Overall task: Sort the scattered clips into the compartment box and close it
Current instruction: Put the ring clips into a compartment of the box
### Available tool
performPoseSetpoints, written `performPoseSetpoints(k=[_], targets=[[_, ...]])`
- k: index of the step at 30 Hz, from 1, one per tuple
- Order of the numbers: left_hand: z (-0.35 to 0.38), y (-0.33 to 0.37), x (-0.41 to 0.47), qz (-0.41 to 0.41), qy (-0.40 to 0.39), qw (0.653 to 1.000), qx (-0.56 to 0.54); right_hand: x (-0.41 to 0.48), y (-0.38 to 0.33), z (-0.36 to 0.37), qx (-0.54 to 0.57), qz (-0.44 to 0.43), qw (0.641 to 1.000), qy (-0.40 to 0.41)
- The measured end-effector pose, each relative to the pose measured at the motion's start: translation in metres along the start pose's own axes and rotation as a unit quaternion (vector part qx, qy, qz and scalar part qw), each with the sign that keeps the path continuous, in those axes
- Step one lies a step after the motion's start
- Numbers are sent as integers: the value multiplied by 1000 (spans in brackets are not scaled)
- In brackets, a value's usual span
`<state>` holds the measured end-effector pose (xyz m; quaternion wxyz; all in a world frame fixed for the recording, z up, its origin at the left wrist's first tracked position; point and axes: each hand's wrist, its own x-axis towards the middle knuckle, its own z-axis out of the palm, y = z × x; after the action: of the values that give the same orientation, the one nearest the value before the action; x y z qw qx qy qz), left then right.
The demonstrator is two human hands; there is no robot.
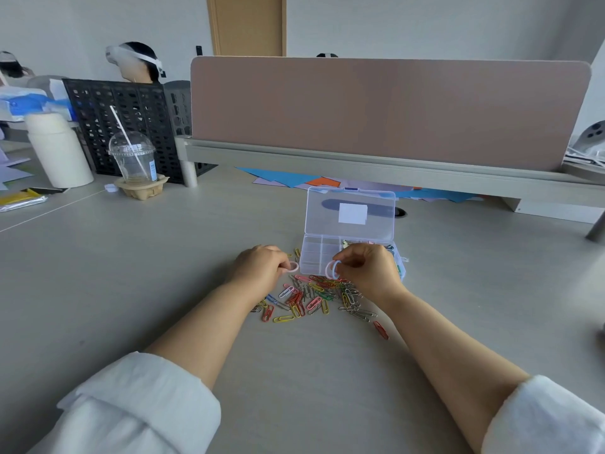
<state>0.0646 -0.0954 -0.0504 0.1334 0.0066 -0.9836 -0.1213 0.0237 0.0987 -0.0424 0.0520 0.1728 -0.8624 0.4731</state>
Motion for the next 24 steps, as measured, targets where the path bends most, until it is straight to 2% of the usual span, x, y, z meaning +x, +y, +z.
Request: performPoseSetpoints(k=[7, 9, 11, 14, 17, 22, 23, 24], targets=[[-3, 6, -2, 23, -49, 996, 64, -2, 0, 0, 6, -11, 1000, -4], [-2, 8, -6, 0, -12, 999, -38, -2, 0, 0, 10, -14, 1000, -3], [-5, 16, -7, -44, 24, 978, -205, -2, -2, 0, 23, -16, 1000, -2], [-11, 33, -8, -66, -17, 933, -354, -3, -6, 0, 50, -24, 998, -3], [-7, 44, -10, -58, -43, 913, -402, -2, -8, -1, 69, -27, 997, 2], [-4, 52, -10, -46, -35, 879, -474, 2, -8, -8, 81, -17, 997, -4], [-4, 53, -11, -39, -26, 883, -468, 4, -8, -11, 78, -13, 997, 9], [-3, 51, -12, -30, -11, 905, -425, 7, -6, -16, 74, -3, 997, 30]])
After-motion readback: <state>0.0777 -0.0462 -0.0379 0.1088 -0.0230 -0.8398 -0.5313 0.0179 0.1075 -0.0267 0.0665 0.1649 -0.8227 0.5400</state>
